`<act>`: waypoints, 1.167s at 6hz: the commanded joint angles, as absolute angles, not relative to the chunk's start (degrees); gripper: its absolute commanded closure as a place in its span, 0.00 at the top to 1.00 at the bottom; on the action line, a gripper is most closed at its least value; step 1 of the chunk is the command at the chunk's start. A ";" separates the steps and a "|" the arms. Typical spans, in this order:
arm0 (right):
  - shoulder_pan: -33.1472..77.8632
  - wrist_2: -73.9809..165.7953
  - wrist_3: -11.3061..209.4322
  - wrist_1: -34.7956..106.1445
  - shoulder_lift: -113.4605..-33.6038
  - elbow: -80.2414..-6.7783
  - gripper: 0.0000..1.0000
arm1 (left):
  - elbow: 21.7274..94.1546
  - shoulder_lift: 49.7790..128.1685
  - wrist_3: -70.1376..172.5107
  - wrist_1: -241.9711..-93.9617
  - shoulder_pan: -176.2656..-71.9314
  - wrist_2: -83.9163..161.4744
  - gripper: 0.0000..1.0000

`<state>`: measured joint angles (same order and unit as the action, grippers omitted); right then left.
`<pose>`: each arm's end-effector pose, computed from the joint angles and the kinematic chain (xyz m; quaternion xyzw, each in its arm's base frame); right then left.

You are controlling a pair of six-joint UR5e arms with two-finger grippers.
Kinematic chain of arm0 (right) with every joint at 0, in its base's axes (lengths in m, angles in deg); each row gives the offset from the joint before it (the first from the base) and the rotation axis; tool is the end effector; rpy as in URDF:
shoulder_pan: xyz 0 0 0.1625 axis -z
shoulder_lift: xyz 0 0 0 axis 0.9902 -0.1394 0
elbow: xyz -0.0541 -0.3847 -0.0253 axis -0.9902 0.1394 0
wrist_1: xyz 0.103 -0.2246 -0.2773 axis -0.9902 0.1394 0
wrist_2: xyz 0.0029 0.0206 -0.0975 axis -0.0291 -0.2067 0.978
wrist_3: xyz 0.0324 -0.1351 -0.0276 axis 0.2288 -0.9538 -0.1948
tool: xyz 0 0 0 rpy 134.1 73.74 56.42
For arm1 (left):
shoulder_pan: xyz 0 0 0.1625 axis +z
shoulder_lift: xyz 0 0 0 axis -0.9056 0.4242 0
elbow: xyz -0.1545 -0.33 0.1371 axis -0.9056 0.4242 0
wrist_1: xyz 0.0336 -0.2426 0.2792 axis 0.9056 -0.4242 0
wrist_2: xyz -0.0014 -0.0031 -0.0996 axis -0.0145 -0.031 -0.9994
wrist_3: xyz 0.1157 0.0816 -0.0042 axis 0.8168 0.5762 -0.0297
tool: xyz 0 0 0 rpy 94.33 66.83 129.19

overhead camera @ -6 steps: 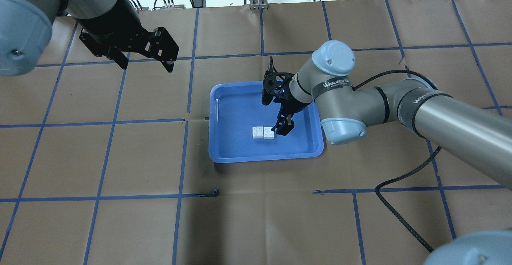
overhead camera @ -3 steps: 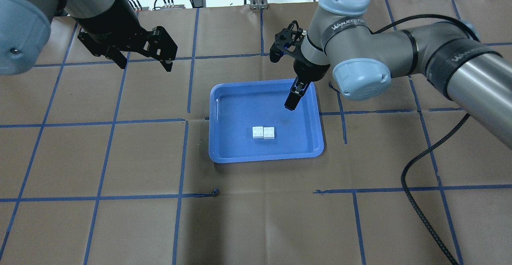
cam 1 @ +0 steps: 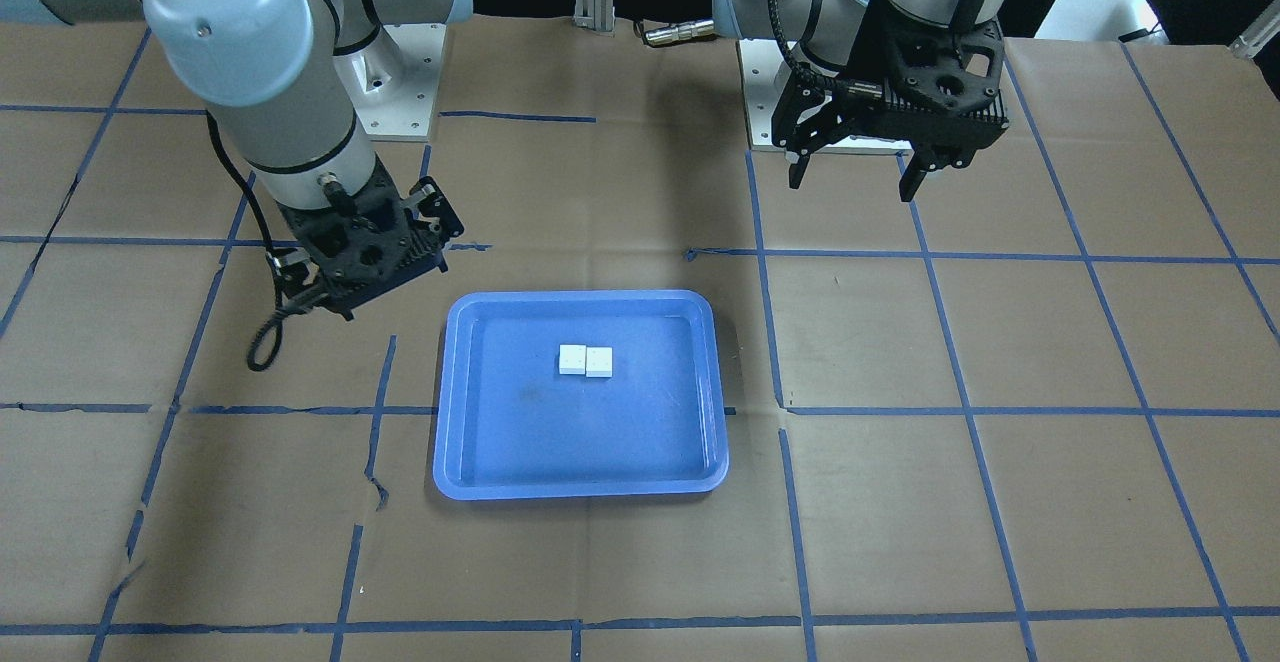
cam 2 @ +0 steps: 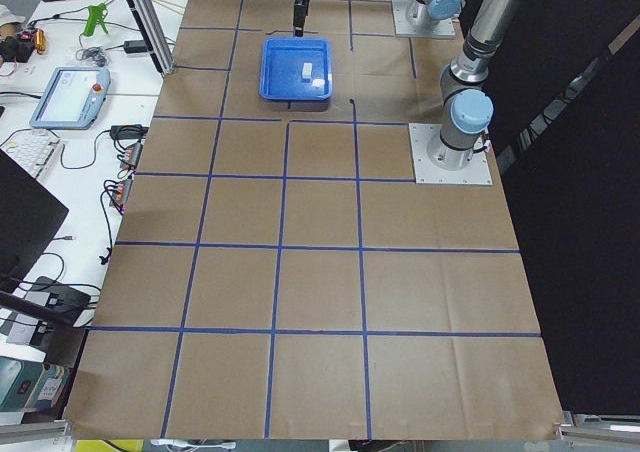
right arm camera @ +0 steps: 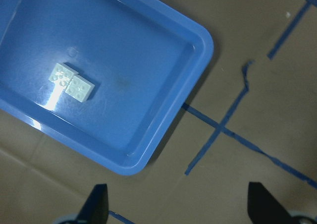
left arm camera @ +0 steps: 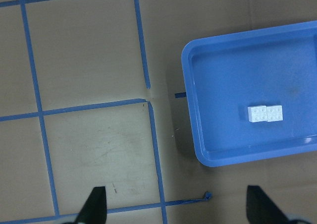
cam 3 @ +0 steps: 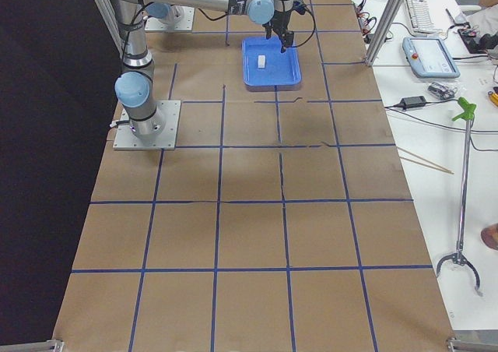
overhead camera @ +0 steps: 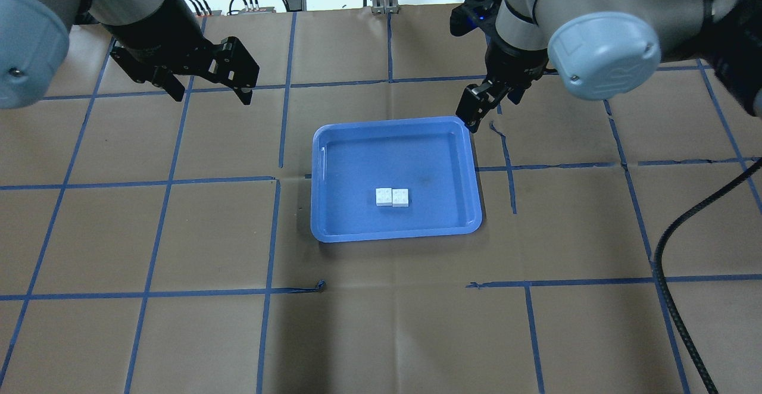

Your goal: Assemble white blocks and place on blue tray

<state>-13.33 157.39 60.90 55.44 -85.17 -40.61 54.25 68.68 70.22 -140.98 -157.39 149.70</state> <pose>0.1825 -0.4805 0.3508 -0.2329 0.9722 0.0157 0.0158 -0.1544 -0.4446 0.4384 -0.0594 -0.9976 0.0360 0.0048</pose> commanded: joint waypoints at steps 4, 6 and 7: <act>-8.45 160.07 79.92 37.59 -91.78 -32.43 1.00 | 54.33 68.50 70.22 -140.98 -157.36 149.70 0.99; -8.18 159.72 80.01 37.59 -92.84 -32.43 1.00 | 54.33 68.33 70.22 -141.07 -157.36 149.70 0.99; -8.10 159.72 80.01 37.59 -92.76 -32.43 1.00 | 54.33 67.98 70.22 -141.77 -157.10 149.70 0.99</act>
